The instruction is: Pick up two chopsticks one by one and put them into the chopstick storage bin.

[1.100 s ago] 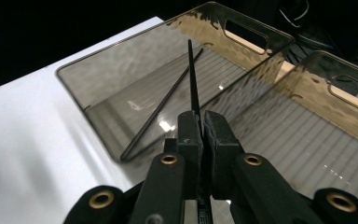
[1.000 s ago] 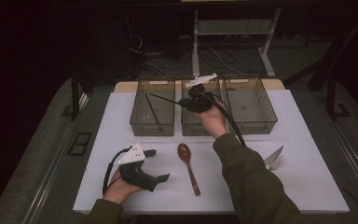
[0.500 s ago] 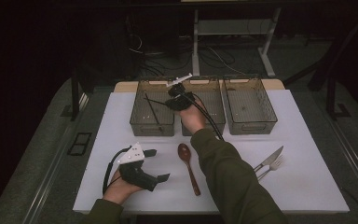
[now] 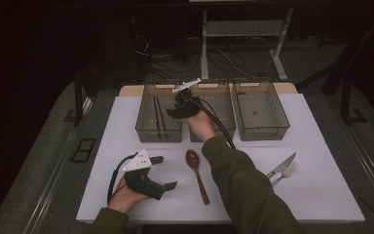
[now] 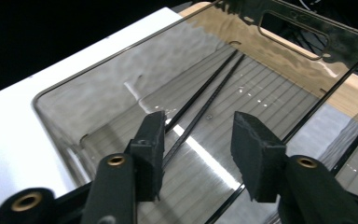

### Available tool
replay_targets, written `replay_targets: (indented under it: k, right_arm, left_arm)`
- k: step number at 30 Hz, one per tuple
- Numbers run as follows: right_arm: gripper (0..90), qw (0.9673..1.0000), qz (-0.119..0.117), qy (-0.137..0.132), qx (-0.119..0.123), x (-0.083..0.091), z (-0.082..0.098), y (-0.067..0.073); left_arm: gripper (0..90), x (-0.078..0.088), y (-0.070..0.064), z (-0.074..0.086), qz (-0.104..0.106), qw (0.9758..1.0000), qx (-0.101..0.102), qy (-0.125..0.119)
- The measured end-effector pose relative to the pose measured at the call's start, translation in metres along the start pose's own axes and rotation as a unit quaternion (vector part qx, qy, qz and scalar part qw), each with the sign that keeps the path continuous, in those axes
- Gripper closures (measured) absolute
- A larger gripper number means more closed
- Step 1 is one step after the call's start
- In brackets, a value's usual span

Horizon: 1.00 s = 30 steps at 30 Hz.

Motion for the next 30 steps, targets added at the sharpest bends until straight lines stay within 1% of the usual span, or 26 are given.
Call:
replay_targets:
  k: [2,5,8,9,12,13,18,19,24,27,29,30]
  right_arm:
    - [49.4,1.0000,0.004,-0.001,-0.001,0.004,0.002,0.000]
    - [46.0,1.0000,0.000,-0.008,0.000,0.011,0.005,0.001]
    - [43.3,0.9998,-0.010,-0.018,-0.001,0.019,0.008,0.003]
    - [41.6,0.9997,-0.011,-0.021,0.002,0.022,0.010,0.003]
    - [38.9,0.9996,-0.012,-0.023,0.007,0.031,0.015,0.003]
    - [38.1,0.9996,-0.013,-0.024,0.009,0.035,0.018,0.002]
    - [36.6,0.9988,-0.023,-0.043,0.010,0.054,0.029,0.002]
    - [36.6,0.9986,-0.026,-0.046,0.011,0.058,0.031,0.003]
    - [34.9,0.9976,-0.025,-0.060,0.022,0.080,0.045,0.007]
    - [32.1,0.9973,-0.024,-0.065,0.024,0.091,0.058,0.010]
    - [28.3,0.9975,-0.022,-0.063,0.022,0.098,0.068,0.012]
    - [28.2,0.9975,-0.022,-0.063,0.023,0.101,0.073,0.012]
  left_arm:
    - [0.0,0.000,0.000,0.000,-0.001,1.0000,-0.001,0.002]
    - [0.0,0.000,0.000,0.001,0.000,1.0000,0.000,0.003]
    - [0.0,0.000,0.000,0.001,-0.001,1.0000,0.001,0.004]
    - [0.0,0.000,0.000,0.001,-0.001,1.0000,0.001,0.003]
    - [0.0,-0.001,0.001,0.002,-0.002,1.0000,-0.001,0.003]
    - [0.0,0.000,0.001,0.002,-0.002,1.0000,0.001,0.003]
    - [0.0,0.000,0.002,0.002,-0.004,1.0000,0.002,0.004]
    - [0.0,0.000,0.002,0.002,-0.003,1.0000,0.002,0.004]
    - [0.0,-0.001,0.003,0.002,-0.005,1.0000,0.005,0.005]
    - [0.0,-0.001,0.004,0.002,-0.005,1.0000,0.005,0.004]
    - [0.0,-0.001,0.004,0.002,-0.007,1.0000,0.002,0.006]
    - [0.0,-0.001,0.003,0.002,-0.007,1.0000,0.005,0.004]
Point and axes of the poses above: each handheld gripper's, and its own axes: x roughly backward along the jaws, z roughly out of its underside, y roughly to its left, the point moved 6 cm from there along -x, roughly forward along the jaws, and after that the axes turned 15 degrees about x, right-handed, at the moved point
